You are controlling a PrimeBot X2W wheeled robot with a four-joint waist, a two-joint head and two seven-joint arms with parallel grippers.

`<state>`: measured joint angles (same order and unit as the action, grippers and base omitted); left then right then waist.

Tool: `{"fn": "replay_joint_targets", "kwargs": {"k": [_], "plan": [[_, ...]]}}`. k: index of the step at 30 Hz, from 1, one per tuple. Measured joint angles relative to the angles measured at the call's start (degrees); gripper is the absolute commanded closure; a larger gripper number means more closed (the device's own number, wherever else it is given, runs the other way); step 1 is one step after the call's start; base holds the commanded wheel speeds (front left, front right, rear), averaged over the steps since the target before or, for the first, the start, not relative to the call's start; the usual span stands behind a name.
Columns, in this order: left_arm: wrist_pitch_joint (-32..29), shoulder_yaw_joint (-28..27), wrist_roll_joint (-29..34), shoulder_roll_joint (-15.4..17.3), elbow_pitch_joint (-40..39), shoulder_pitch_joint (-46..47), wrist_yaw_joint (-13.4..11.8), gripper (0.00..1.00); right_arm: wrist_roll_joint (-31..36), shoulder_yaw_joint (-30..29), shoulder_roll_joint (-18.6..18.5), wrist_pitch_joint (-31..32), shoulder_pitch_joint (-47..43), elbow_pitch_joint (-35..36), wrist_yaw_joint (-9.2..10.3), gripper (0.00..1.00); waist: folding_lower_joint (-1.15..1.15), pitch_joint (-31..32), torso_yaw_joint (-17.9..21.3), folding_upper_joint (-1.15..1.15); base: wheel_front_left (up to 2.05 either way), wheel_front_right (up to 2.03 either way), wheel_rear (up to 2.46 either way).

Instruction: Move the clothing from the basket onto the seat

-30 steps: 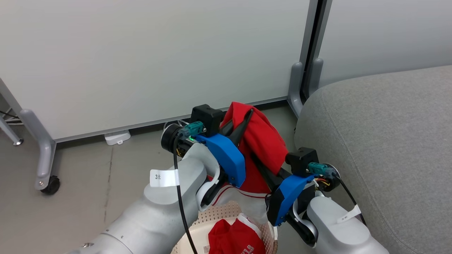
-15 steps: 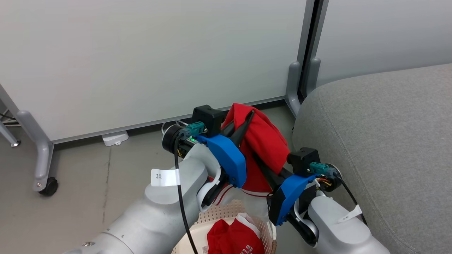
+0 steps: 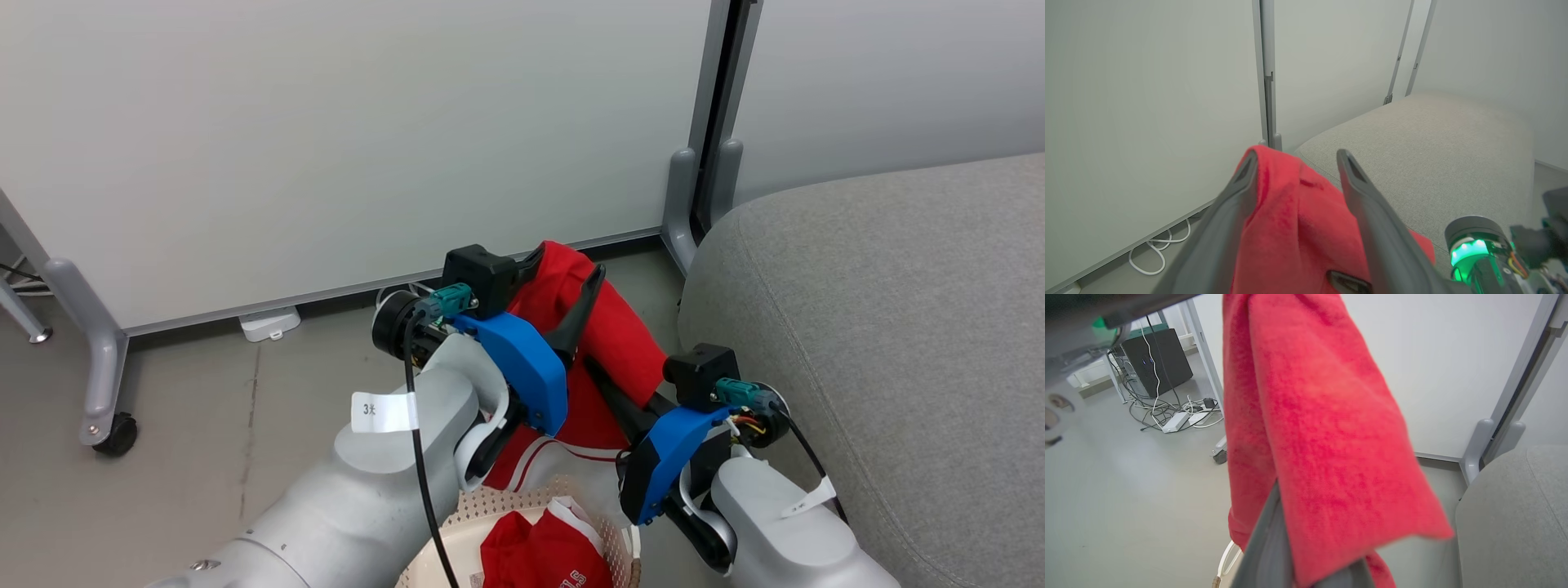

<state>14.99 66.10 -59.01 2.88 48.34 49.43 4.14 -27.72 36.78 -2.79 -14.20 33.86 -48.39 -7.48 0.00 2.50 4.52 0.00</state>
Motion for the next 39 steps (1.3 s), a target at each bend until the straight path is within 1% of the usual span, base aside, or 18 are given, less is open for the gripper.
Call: {"fn": "replay_joint_targets", "kwargs": {"k": [6,8,11,17,24,29,33,39], "plan": [[0.01,-0.65,0.73,0.01,-0.09,0.13,-0.19,0.0,-0.11,0.1,0.0,-0.01,0.0,-0.18,0.0,1.0,0.0,-0.17,-0.03,0.0,0.0,0.0,0.0],[0.01,-2.24,2.29,0.09,-0.81,0.14,-0.58,0.0,-0.16,0.11,0.0,-0.02,0.01,-0.2,0.0,1.0,0.0,-0.3,-0.01,0.0,0.0,0.0,0.0],[0.09,-5.08,5.87,1.18,-3.93,-0.98,-0.52,0.0,-0.14,-0.07,0.0,-0.07,0.03,-0.25,0.0,1.0,0.0,-0.6,-0.01,0.0,0.0,0.0,0.0],[0.08,-12.62,14.47,5.36,-11.88,-9.43,-0.41,0.0,1.19,-2.09,-0.02,-0.34,0.41,-0.6,0.0,1.0,0.0,-1.25,-0.84,0.0,0.0,0.0,0.0],[0.08,-21.14,23.1,8.35,-20.11,-19.8,0.44,0.0,3.81,-4.83,-0.01,-0.58,0.49,-0.25,0.0,1.0,0.0,-1.84,-2.17,0.0,0.0,0.0,0.0],[0.08,-27.48,27.42,9.56,-25.17,-27.41,1.57,0.0,4.77,-5.9,-0.01,-0.6,0.09,0.58,0.0,1.0,0.0,-2.25,-2.39,0.0,0.0,0.0,0.0],[0.08,-31.65,29.88,10.24,-27.16,-32.9,2.38,0.0,6.08,-6.86,-0.01,-0.6,-0.02,1.01,0.0,1.0,0.0,-2.47,-2.35,0.0,0.0,0.0,0.0],[0.08,-36.89,33.01,10.02,-29.73,-38.01,2.96,0.0,7.45,-8.28,-0.01,-0.67,-0.53,1.43,0.0,1.0,0.0,-2.57,-2.57,0.0,0.0,0.0,0.0]]}}
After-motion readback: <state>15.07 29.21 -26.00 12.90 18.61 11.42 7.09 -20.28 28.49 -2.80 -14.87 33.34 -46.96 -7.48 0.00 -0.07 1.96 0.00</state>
